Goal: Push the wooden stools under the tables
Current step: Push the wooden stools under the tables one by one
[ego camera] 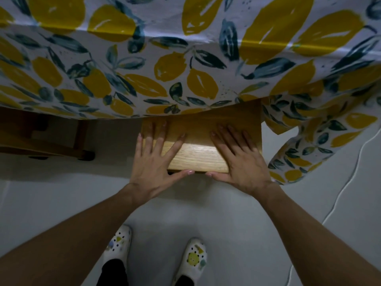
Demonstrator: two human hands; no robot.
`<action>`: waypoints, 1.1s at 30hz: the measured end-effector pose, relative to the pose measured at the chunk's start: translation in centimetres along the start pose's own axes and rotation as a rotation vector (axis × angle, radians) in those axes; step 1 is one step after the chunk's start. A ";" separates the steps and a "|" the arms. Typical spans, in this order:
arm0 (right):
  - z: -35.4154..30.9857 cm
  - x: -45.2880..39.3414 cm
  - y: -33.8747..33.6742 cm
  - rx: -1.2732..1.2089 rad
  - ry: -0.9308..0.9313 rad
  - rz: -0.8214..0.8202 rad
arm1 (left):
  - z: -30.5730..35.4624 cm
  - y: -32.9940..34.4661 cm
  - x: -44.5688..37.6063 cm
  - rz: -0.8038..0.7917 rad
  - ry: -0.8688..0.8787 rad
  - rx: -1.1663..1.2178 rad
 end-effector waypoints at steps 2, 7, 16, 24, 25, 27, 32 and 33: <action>0.0 0.0 0.1 0.001 0.000 0.002 | 0.0 0.0 0.0 -0.008 -0.001 0.002; 0.1 -0.1 0.1 -0.004 -0.007 0.031 | 0.0 0.0 0.0 -0.023 -0.002 0.014; -1.4 0.1 -1.8 -0.169 0.133 -0.183 | 0.2 -0.6 0.3 -0.299 -0.012 0.034; -4.0 4.7 -14.5 -0.331 0.352 -0.121 | 2.0 -13.5 4.1 -0.128 -0.070 0.241; -4.4 5.0 -17.0 -0.334 0.356 -0.092 | 2.1 -16.2 4.4 -0.108 -0.064 0.228; -5.1 5.3 -22.0 -0.347 0.367 -0.009 | 2.2 -21.5 4.7 -0.059 -0.060 0.233; -6.4 5.2 -33.8 -0.358 0.360 0.205 | 2.5 -33.2 4.6 0.000 -0.076 0.394; -6.5 5.3 -35.9 -0.337 0.340 0.220 | 2.7 -35.0 4.5 -0.011 -0.069 0.430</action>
Point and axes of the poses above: each hand's wrist, its own x-axis away from the middle knuckle, its own y-axis out of the palm, z = x × y, the point moved 6 cm from there along -x, towards the middle knuckle, and after that the axes turned 1 degree about z, right-handed, at the moved point
